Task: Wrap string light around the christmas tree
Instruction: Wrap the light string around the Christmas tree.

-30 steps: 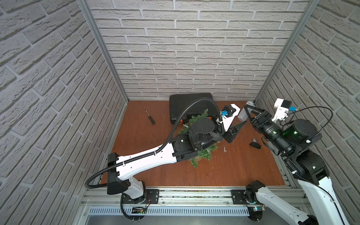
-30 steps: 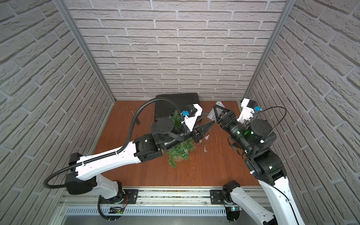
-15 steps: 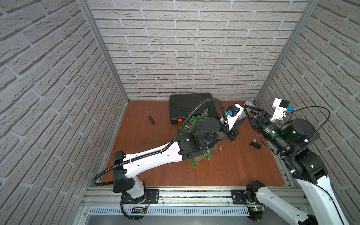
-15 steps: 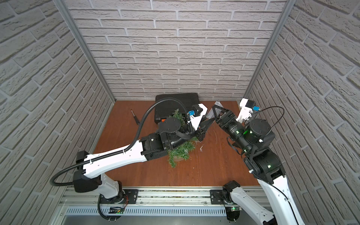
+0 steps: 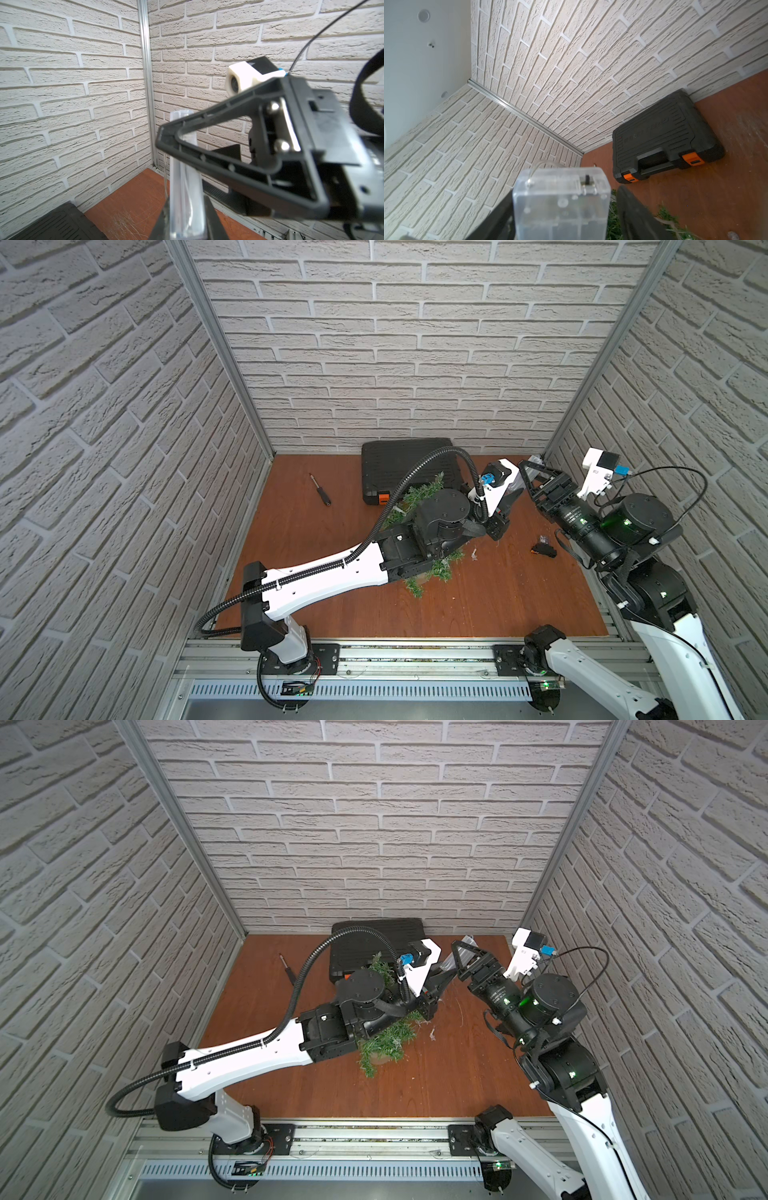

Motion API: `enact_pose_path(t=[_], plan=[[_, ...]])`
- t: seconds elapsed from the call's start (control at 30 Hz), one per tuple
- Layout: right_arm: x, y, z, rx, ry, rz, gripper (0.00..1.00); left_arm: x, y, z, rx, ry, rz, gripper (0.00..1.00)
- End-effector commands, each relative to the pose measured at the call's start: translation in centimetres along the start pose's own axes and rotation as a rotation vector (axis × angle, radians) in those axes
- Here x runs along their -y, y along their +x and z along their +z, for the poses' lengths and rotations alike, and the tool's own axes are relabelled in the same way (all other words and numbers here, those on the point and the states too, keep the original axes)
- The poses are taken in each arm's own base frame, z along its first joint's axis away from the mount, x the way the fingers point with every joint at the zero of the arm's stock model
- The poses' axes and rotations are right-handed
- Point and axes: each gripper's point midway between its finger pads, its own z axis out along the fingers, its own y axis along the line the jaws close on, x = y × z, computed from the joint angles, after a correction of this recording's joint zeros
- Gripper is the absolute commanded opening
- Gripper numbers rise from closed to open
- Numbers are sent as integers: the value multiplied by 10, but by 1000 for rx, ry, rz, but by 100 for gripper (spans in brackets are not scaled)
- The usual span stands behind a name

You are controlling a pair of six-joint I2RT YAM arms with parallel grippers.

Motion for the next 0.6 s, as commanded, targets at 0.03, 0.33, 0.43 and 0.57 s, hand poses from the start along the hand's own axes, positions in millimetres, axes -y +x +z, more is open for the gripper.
enact_pose_path(t=[0.03, 0.33, 0.43, 0.57], plan=[[17, -5, -7, 52, 73, -74, 100, -14, -18, -1, 26, 4, -38, 3], [22, 0, -39, 40, 75, -316, 100, -26, -21, 5, -50, 41, -39, 0], [22, 8, -46, 6, 54, -377, 100, -34, -22, 7, -70, 39, -43, 0], [31, 33, -50, -101, 31, -465, 100, -33, -30, 5, -69, 66, -31, 0]])
